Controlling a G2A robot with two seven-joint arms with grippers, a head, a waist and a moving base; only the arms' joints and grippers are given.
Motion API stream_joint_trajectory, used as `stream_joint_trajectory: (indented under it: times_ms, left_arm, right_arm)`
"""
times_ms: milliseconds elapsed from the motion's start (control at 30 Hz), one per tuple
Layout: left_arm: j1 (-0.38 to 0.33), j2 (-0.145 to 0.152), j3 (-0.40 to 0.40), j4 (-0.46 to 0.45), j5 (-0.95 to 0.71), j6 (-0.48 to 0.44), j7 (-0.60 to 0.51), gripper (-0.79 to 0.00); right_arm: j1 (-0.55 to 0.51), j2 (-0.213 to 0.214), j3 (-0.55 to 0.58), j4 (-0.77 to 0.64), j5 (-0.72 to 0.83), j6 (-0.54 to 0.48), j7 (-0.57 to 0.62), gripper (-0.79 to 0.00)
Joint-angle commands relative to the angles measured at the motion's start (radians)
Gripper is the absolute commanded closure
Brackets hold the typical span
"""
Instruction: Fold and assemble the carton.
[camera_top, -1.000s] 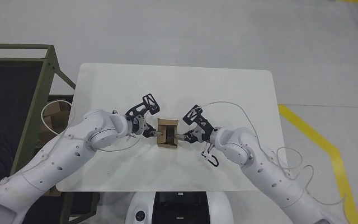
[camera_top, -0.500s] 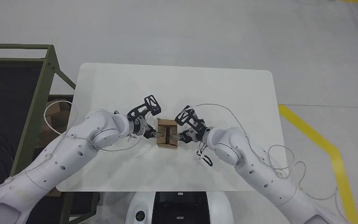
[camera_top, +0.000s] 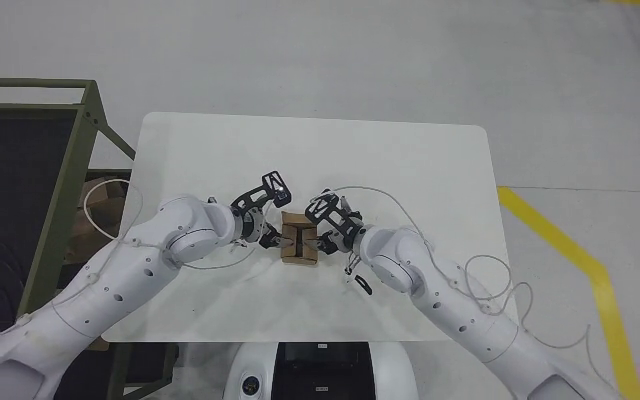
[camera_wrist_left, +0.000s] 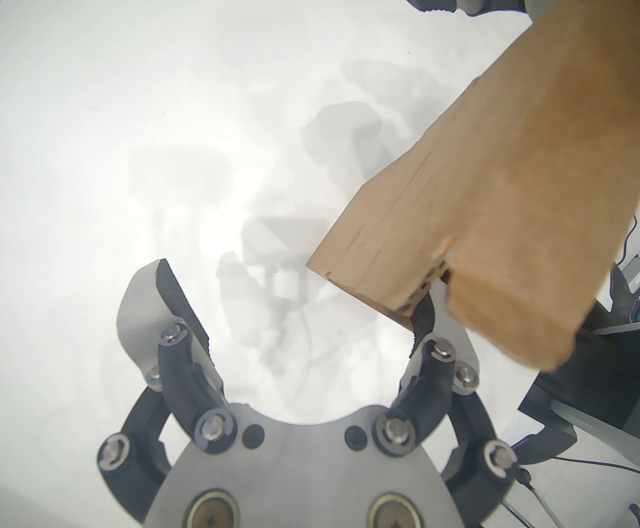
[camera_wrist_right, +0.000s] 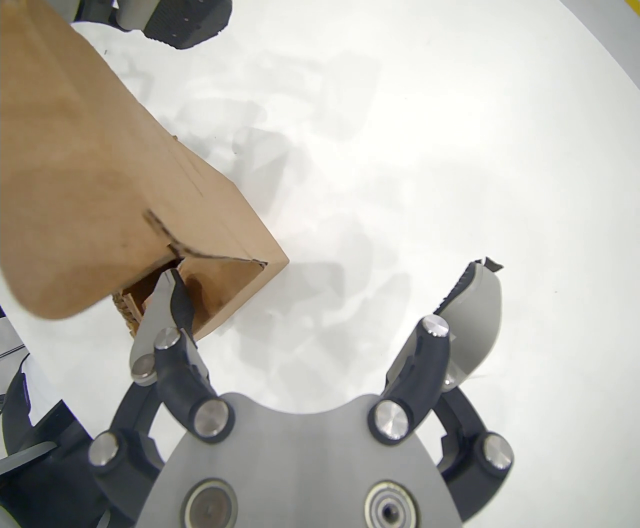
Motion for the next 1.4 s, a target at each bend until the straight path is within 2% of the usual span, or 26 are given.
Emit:
stream_joint_trajectory:
  times_ms: [0,1067,1367]
  left_arm:
    - [0.002,-0.003,-0.002,0.001,-0.001,-0.002,-0.003,-0.785]
    - [0.012,-0.046,-0.022,0.029,0.016,-0.041,-0.058,-0.785]
    - [0.01,-0.058,-0.025,0.03,0.015,-0.034,-0.083,-0.785]
  right_arm:
    - [0.002,-0.004,-0.003,0.004,-0.007,0.005,0.003,-0.785]
    - [-0.054,-0.031,0.015,-0.043,-0.174,0.034,0.056,-0.785]
    - [-0.077,-0.04,0.035,-0.072,-0.165,0.067,0.083,-0.785]
